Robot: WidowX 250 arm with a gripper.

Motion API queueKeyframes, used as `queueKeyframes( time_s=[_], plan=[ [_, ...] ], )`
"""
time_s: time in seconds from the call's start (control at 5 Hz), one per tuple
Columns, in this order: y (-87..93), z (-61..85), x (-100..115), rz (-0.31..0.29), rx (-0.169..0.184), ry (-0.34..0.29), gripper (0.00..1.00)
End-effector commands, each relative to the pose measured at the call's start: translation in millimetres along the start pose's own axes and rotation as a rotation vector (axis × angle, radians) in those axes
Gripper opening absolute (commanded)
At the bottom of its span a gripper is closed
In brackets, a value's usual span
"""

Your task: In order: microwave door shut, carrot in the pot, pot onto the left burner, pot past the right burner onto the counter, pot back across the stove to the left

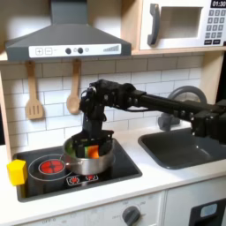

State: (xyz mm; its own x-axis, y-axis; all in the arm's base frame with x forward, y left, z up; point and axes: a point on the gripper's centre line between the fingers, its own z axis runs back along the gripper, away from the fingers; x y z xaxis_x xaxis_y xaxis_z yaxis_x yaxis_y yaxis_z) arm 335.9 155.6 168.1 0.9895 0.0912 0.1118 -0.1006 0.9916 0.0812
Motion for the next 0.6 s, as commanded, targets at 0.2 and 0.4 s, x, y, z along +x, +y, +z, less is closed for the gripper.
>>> queueKeyframes(
  time_s=[0.2,0.4],
  plan=[
    [26.2,-0.3,-11.8,0.02,-0.011,0.031,1.0],
    [29.0,3.3,-14.3,0.032,0.001,0.024,1.0]
  ],
)
